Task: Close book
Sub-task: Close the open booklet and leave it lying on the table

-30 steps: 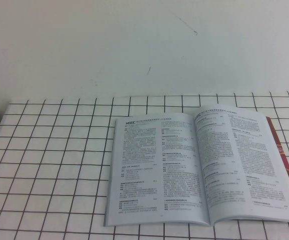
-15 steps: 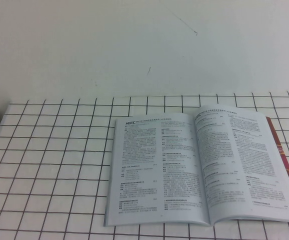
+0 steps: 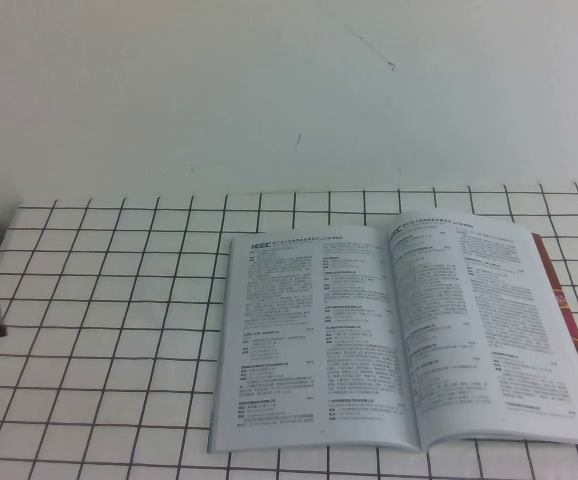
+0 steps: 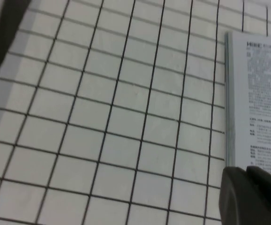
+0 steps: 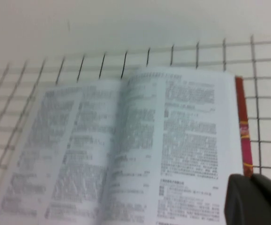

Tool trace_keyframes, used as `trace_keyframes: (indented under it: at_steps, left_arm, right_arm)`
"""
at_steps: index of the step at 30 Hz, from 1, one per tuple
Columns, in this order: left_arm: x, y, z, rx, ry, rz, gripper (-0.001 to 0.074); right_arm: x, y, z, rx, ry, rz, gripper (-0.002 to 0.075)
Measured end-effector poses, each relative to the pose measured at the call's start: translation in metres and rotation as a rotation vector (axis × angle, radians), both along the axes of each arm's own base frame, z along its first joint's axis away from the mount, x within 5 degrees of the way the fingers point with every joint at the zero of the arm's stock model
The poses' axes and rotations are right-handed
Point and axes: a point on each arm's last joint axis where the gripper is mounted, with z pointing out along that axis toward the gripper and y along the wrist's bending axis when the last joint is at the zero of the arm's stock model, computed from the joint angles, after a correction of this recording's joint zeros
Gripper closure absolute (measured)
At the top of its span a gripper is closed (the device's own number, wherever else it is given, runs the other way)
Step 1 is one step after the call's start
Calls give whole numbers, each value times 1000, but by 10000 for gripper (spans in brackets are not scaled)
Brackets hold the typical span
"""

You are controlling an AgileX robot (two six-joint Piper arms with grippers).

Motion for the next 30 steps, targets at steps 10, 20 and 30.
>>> trace_keyframes:
  at_steps: [10,20,30]
  left_arm:
    - [70,-35,-58,-277,263,-229,739]
    - [124,-53,-111,-446,232,-347,739]
    - [159,-58,-167,-561,218,-300,739]
  right_arm:
    - [61,22,-56,-42,220,233,729]
    - [115,54,-93,88,240,573,729]
    - [191,91,-131,-6,403,699,729]
